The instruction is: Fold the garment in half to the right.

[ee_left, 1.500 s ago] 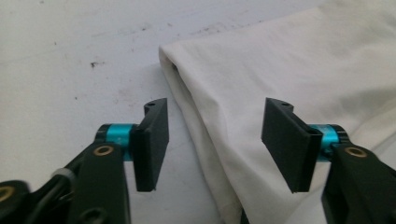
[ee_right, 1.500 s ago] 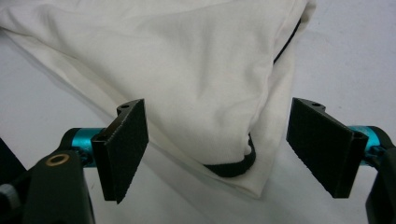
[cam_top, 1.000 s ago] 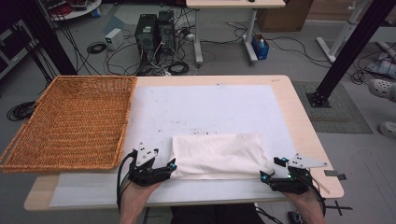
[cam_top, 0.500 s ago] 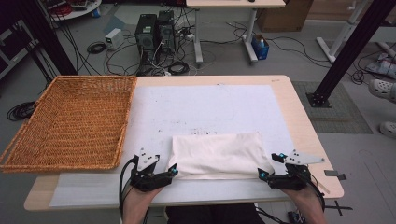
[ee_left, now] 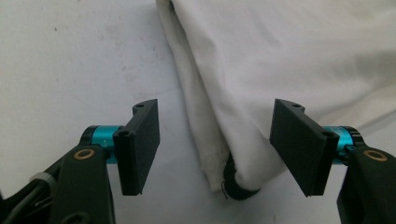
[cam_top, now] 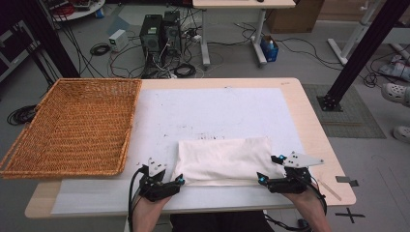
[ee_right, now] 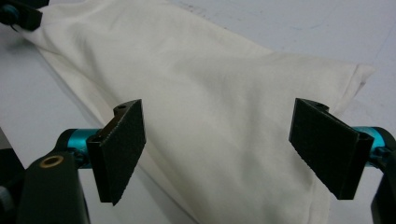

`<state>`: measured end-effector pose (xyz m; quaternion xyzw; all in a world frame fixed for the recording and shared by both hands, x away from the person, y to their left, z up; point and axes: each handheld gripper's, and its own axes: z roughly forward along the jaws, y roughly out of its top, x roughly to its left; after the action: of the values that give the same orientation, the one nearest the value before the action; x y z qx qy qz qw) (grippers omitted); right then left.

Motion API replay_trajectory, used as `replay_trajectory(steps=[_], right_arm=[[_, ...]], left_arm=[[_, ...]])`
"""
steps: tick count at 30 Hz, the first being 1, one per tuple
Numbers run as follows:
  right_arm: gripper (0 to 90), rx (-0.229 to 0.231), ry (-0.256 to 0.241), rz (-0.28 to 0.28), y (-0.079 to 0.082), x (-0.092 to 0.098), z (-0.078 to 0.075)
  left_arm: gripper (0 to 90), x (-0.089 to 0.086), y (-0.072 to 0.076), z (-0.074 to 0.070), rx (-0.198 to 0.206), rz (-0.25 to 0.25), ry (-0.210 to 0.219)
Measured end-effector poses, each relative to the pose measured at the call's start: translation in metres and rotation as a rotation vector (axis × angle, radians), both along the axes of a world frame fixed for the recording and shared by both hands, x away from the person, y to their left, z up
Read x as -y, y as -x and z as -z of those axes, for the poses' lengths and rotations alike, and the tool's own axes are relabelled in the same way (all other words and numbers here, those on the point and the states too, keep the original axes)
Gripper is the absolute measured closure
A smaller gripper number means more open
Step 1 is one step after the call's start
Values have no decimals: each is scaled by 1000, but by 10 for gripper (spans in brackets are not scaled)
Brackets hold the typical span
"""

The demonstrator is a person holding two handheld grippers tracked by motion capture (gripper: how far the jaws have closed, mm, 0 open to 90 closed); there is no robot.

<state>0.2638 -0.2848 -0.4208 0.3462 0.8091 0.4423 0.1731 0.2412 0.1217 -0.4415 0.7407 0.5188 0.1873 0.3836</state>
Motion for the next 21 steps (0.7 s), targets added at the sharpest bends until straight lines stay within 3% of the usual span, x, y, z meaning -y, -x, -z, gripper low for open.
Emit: replay_trajectory(steps=[5, 11, 13, 17, 21], right_arm=[[187, 17, -12, -8, -3, -3, -7], [186, 36, -6, -41, -8, -13, -15], [186, 41, -10, -48, -11, -17, -19], [187, 59, -4, -74, -18, -29, -24], [186, 65, -35, -123, -24, -49, -33]], left_arm=[[401, 6, 2, 5, -21, -25, -27], [416, 10, 12, 8, 0, -72, -29], [429, 13, 13, 9, 11, -72, -47], [485, 14, 15, 9, 10, -76, -38], [575, 16, 16, 9, 12, -62, -32]])
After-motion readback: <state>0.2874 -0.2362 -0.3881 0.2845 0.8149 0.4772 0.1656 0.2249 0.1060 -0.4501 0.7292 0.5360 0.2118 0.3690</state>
